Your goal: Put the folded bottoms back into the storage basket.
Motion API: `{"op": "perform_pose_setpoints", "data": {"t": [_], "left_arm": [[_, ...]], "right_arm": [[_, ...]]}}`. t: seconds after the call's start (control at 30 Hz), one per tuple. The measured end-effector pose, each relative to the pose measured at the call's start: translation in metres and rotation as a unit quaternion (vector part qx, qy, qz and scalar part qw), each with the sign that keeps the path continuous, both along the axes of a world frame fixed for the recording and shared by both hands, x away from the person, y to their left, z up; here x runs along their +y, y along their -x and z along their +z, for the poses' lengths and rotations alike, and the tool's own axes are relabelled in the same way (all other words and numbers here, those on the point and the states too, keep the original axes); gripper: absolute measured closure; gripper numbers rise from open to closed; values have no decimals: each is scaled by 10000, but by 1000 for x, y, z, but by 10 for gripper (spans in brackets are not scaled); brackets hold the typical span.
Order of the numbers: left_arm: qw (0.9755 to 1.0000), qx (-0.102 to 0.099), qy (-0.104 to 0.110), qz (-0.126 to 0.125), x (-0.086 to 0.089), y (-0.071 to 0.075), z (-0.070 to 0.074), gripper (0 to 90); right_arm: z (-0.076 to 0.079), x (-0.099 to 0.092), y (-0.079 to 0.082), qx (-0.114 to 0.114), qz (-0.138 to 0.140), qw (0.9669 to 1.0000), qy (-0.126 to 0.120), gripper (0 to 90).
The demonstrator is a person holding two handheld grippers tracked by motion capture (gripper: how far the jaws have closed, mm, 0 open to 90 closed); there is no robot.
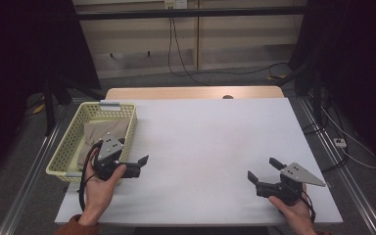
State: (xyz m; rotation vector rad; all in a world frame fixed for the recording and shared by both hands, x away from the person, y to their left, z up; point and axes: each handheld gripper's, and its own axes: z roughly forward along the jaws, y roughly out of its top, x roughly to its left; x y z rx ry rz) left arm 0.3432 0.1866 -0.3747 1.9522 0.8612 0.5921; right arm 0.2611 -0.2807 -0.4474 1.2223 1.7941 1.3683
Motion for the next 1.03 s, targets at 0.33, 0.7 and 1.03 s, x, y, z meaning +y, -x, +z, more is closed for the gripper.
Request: {"op": "perform_pose_setpoints", "data": {"t": [0.33, 0.7, 1.03], "left_arm": [[9996, 163, -79, -197, -25, -7, -16, 55], [9983, 474, 49, -336, -34, 1, -52, 62], [9986, 433, 89, -294, -32, 13, -60, 59]], "right_arm": [[0, 0, -1, -8, 7, 10000, -33, 63], [0, 0, -1, -7, 17, 10000, -45, 63], [1, 0, 1, 14, 69, 10000, 1, 65]]}}
